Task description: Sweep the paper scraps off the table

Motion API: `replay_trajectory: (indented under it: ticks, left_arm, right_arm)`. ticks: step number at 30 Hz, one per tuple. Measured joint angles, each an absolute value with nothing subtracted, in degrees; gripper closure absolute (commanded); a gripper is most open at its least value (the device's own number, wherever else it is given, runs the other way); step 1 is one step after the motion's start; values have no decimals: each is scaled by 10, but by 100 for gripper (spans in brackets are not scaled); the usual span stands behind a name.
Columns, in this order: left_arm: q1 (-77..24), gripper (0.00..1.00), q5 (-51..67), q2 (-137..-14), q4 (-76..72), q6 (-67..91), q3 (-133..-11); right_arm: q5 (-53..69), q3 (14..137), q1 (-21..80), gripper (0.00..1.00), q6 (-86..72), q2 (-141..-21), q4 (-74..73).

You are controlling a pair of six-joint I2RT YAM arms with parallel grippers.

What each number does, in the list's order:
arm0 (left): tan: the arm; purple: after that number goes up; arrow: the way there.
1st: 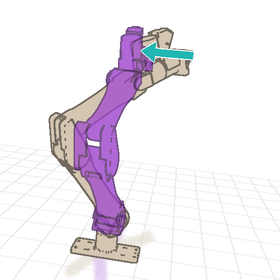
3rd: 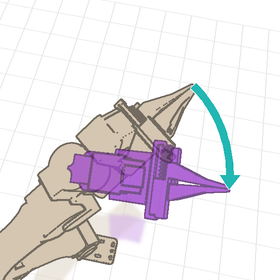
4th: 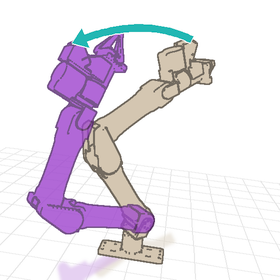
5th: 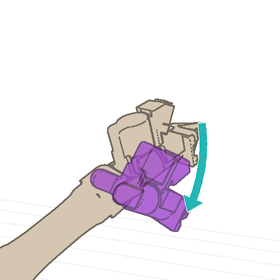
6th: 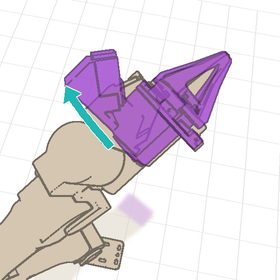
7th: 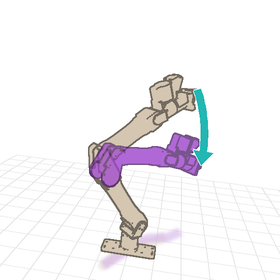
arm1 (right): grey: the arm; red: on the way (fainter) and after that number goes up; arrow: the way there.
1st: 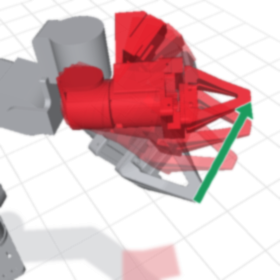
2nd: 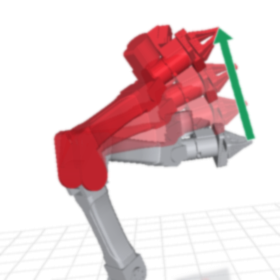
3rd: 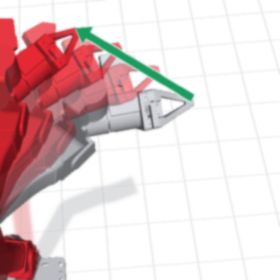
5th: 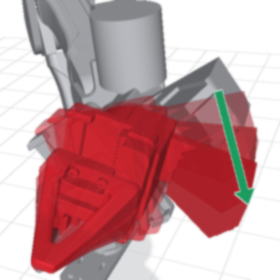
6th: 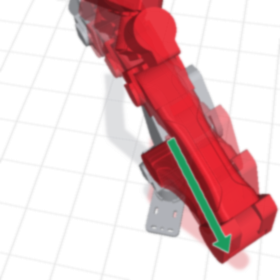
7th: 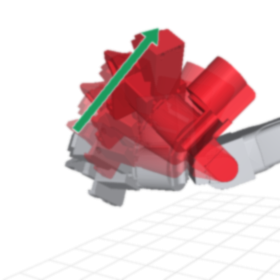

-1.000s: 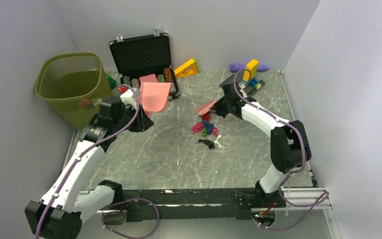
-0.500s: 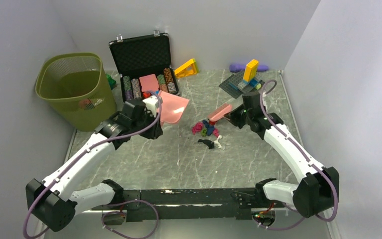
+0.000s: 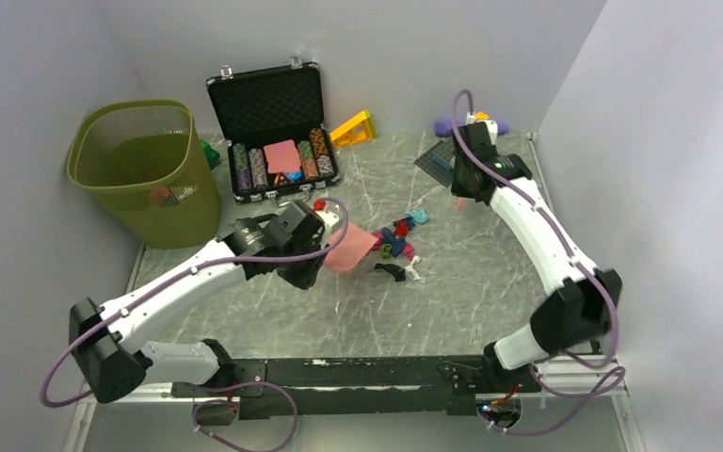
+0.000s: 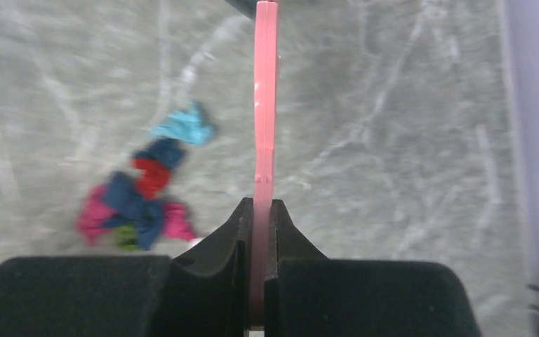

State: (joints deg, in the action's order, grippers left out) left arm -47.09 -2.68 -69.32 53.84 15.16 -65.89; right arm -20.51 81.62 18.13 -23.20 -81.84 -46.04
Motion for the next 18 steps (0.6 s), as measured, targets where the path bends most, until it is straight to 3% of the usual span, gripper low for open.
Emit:
replay_trajectory:
  ticks: [9,18]
  left_arm:
    - [-514,100,-15,-796,614,162,-658]
    - [-514,100,-4,-936,612,155,-684]
  right_arm:
    - [-233,925,181,100,-84,-1031,-565]
    - [-203,1006,209,100,35,-1136,-595]
